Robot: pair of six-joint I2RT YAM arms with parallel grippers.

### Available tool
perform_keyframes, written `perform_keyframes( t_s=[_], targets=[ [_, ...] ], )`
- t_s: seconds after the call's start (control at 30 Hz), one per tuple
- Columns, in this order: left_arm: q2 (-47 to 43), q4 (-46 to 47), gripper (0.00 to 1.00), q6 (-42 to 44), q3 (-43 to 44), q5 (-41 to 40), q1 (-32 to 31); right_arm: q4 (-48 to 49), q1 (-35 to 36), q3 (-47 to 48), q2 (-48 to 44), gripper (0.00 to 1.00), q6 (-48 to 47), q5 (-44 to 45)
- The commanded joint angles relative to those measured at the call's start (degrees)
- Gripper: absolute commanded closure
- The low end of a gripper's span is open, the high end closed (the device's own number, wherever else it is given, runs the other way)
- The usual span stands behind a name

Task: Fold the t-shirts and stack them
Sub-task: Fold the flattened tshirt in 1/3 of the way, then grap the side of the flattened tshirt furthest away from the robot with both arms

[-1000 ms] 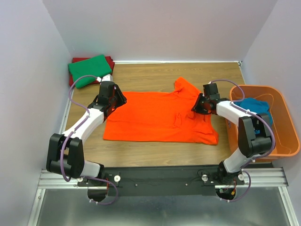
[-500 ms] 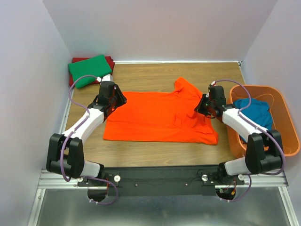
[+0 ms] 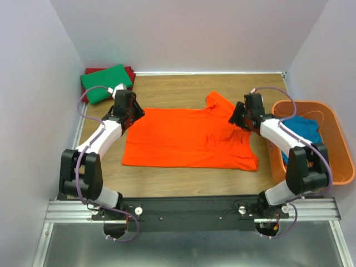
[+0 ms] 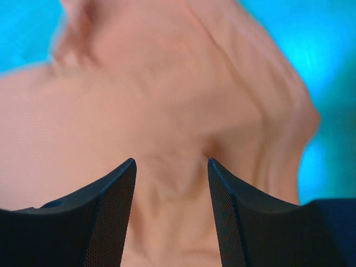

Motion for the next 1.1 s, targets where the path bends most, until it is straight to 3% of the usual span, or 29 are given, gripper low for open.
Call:
perform_keyframes(
  t_s=[0.0,0.2,0.53,1.07],
  targets=[
    [3.92,-2.42,0.55,-3.86,5.39,-5.58,1.73,-0.05,-0.32,9.93,5.42,0.39,-0.44,0.59],
    [14.37,-8.30,0.55,-7.38,16.73,-13.48,1.82,-0.05,-0.41,16.02,12.28,0.40,-0.27,-2.49],
    [30.10,-17.63,0.55,-13.27,31.14,-22.37,2.17,0.04,-0.32,18.58,15.10,0.40,-1.32,-3.11],
    [42.86,-25.10,0.55,-13.54,43.55,-25.19,4.02,0.04,-0.32,17.87,14.66,0.40,-1.85,-3.46]
  ],
)
